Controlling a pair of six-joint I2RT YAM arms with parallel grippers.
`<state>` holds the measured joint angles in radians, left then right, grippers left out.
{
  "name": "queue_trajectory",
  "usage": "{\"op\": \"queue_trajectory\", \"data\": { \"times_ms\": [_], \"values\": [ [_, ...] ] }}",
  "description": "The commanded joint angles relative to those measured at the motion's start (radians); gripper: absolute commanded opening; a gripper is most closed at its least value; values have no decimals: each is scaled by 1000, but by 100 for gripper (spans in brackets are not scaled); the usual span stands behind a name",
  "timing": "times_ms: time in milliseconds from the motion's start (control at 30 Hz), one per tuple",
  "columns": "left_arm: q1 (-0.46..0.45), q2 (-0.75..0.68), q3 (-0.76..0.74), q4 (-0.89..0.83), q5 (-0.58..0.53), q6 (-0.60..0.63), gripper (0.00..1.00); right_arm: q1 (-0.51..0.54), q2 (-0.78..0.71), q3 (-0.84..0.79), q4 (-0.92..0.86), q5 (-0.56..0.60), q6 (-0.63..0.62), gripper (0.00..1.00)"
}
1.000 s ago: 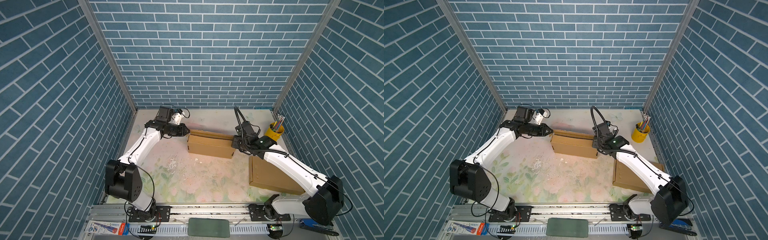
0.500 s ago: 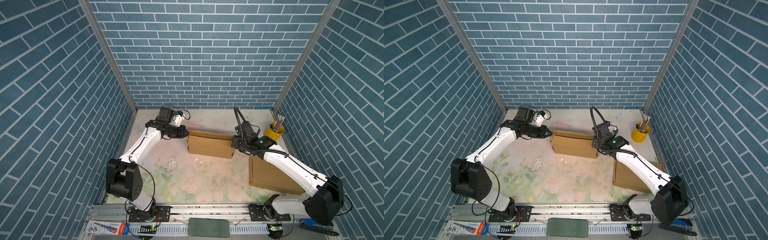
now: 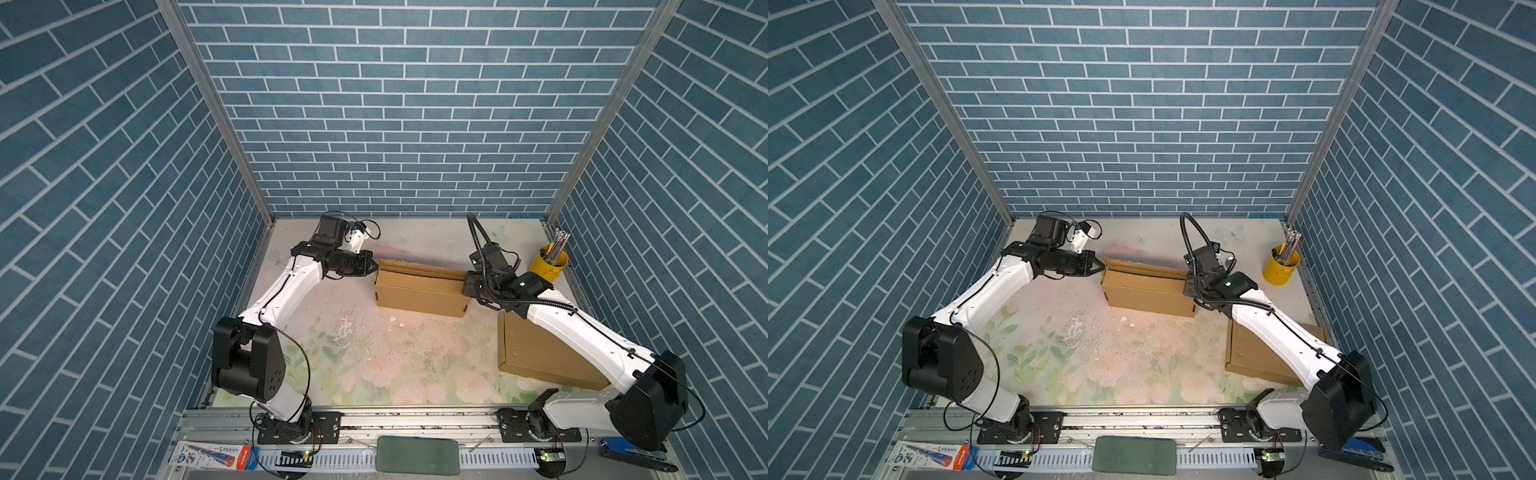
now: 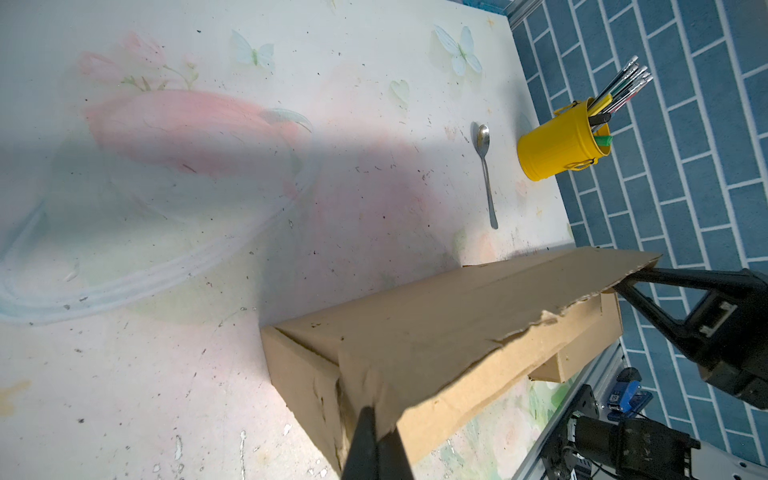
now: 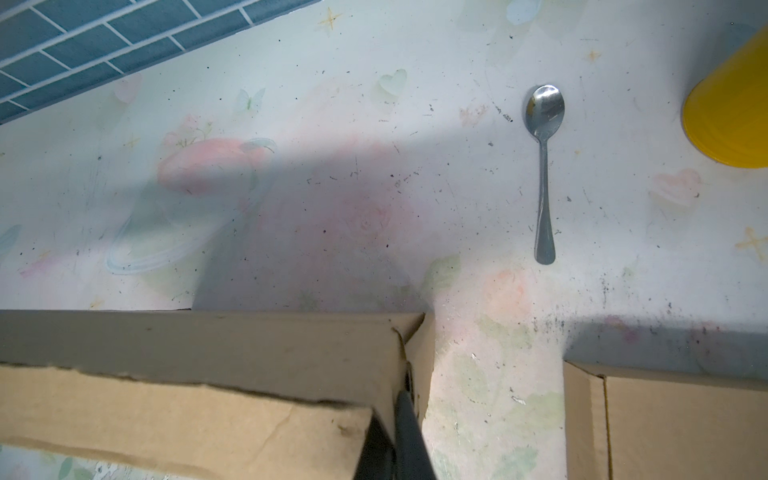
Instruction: Fold the paper box
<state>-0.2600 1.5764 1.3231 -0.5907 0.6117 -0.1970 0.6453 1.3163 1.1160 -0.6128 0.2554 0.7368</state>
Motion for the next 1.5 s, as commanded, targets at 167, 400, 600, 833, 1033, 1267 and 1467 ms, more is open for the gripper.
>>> {"op": "queue_trajectory", "data": {
  "times_ms": [167,400,600,833,1033,1267,1467],
  "values": [
    [-1,-5,-77,-1,-14,18,0,3,14,-24,-56,13,44,0],
    [-1,-7,-114,24,-11,13,0,4,17,-21,-56,5,50,0],
    [-10,-11,-153,39,-14,9,0,4,17,-18,-58,1,50,0],
    [-15,-19,-173,24,-52,26,0,4,10,32,-90,-45,-9,0],
    [-18,-16,-162,28,-58,19,0,-3,19,107,-128,-187,-115,17],
    [-22,-16,-154,27,-73,19,0,-61,-10,163,-194,-337,-259,53],
    [-26,-10,-150,34,-73,19,0,-88,1,329,-372,-299,-539,78]
  ]
}}
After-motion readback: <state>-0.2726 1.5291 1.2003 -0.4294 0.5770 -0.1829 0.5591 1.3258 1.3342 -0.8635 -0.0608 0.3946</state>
